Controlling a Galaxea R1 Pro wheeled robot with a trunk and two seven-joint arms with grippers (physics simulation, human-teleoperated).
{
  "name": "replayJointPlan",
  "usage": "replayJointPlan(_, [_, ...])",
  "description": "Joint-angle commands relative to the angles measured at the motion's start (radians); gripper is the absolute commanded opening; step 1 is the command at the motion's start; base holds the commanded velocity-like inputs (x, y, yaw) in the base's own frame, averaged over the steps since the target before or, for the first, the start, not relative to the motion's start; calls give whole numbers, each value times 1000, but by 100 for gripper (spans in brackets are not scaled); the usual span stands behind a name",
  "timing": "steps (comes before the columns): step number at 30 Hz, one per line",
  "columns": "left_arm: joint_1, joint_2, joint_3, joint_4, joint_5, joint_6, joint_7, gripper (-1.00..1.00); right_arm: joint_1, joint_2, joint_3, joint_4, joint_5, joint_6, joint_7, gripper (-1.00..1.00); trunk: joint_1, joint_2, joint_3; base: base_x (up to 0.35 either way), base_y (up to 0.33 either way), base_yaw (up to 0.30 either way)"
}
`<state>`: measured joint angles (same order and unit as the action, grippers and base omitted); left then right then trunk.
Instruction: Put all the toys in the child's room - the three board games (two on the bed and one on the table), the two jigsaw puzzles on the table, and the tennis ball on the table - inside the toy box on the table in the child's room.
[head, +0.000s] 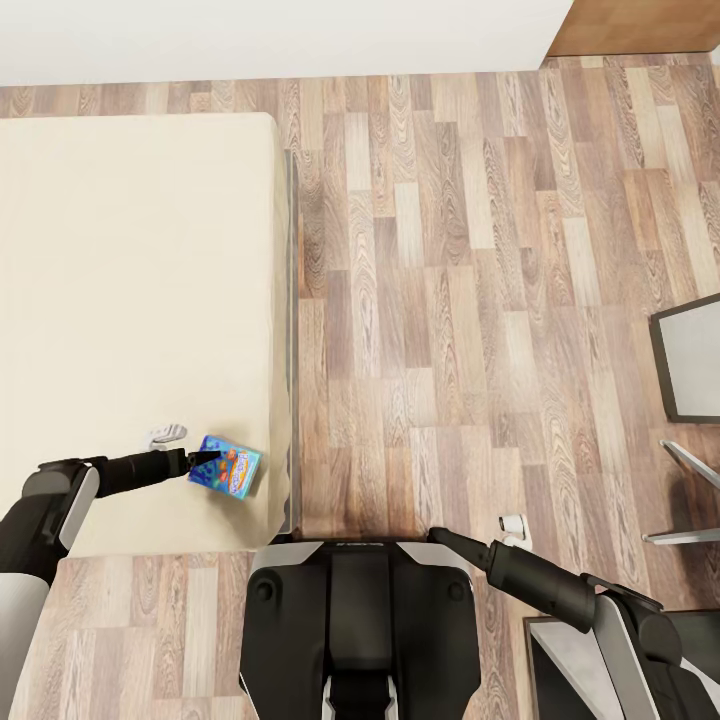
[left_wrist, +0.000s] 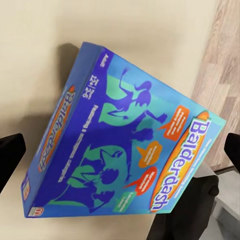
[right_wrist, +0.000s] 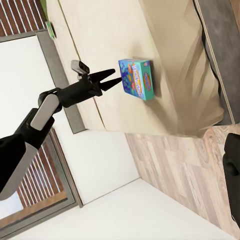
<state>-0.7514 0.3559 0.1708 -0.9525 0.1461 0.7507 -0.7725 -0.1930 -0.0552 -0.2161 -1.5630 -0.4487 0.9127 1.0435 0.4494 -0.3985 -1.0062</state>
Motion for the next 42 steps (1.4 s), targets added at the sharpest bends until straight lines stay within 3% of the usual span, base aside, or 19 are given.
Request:
replayJointPlan(1, [0, 0, 1, 0, 3, 6, -2, 100, 0, 0, -1, 0, -1, 4, 2, 100, 1, -1, -1, 0, 0, 0])
replayJointPlan(24, [12, -1, 2, 0, 4, 4, -37, 100, 0, 0, -1, 0, -1, 5, 3, 100, 1, -1, -1, 0, 0, 0])
replayJointPlan(42, [14, -8, 2, 9, 2, 1, -99, 100, 0, -1, -1, -2, -1, 5, 4, 100, 1, -1, -1, 0, 0, 0])
